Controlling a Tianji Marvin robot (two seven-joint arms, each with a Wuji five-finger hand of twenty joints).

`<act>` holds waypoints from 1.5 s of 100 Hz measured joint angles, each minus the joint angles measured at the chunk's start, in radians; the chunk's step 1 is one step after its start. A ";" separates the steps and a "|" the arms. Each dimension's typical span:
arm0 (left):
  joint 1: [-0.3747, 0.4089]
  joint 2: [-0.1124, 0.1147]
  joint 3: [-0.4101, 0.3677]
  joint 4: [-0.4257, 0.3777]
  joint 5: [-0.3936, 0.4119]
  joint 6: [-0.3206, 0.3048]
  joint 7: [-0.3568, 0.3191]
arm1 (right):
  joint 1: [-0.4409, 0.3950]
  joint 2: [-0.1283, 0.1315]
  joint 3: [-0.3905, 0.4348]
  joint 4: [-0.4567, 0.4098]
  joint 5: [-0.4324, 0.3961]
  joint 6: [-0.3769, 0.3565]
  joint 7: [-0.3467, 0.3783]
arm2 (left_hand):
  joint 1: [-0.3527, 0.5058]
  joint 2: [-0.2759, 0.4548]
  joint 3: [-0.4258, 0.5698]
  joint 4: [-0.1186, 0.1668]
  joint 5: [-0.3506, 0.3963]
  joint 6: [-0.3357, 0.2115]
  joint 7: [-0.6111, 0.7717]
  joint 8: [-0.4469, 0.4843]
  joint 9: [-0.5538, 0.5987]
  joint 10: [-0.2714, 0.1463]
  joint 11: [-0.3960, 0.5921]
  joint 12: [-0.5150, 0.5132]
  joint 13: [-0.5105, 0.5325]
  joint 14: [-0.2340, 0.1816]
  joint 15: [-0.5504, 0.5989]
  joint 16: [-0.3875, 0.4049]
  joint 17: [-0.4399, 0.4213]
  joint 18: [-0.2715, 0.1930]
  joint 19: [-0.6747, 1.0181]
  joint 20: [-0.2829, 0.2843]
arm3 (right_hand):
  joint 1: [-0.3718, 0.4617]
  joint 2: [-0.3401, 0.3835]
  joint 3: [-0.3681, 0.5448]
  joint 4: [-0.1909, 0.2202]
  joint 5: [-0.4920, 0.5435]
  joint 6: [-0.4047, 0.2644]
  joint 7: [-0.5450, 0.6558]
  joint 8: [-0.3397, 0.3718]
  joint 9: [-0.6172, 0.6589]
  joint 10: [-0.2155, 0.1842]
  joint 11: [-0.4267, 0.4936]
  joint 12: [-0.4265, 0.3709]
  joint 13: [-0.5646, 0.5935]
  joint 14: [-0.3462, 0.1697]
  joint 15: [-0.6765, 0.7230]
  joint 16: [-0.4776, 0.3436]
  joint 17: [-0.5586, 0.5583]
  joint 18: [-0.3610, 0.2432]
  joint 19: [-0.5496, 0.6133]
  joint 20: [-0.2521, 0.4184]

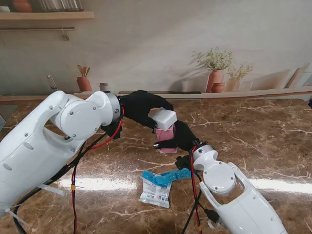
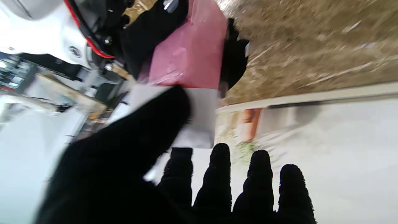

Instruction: Fill the seasoning bottle

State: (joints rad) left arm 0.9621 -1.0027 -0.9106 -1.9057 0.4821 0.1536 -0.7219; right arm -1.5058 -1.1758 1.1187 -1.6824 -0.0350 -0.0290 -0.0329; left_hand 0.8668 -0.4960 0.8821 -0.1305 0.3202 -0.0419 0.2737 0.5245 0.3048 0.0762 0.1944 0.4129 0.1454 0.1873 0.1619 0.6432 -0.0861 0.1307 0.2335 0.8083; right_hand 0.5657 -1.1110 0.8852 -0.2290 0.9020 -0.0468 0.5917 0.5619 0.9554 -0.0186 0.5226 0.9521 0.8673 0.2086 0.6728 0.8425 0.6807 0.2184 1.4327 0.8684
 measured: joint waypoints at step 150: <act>0.025 0.004 -0.050 0.015 -0.125 0.036 -0.013 | 0.004 0.001 -0.007 0.004 -0.012 0.003 -0.003 | -0.249 0.124 -0.678 0.076 -0.127 0.083 -0.149 -0.270 -0.146 -0.013 -0.098 -0.045 -0.086 -0.049 -0.050 -0.052 0.018 -0.051 -0.091 -0.229 | -0.001 0.000 0.000 -0.007 0.010 0.011 0.000 0.014 0.010 0.008 0.000 0.005 0.000 -0.001 0.018 0.000 0.001 0.006 0.000 0.000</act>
State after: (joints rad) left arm 0.9874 -0.9989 -0.9606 -1.8903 0.3571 0.1900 -0.7351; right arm -1.5014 -1.1749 1.1114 -1.6786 -0.0472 -0.0257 -0.0356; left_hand 0.6176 -0.3724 0.2039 -0.0541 0.1927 0.0409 0.1242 0.2546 0.1590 0.0634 0.0968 0.3683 0.0591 0.1381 0.1115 0.5916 -0.0686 0.0794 0.1430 0.5793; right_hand 0.5646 -1.1111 0.8849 -0.2362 0.9121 -0.0356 0.5917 0.5760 0.9652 -0.0105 0.5227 0.9572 0.8673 0.2079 0.6905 0.8428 0.6813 0.2242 1.4327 0.8687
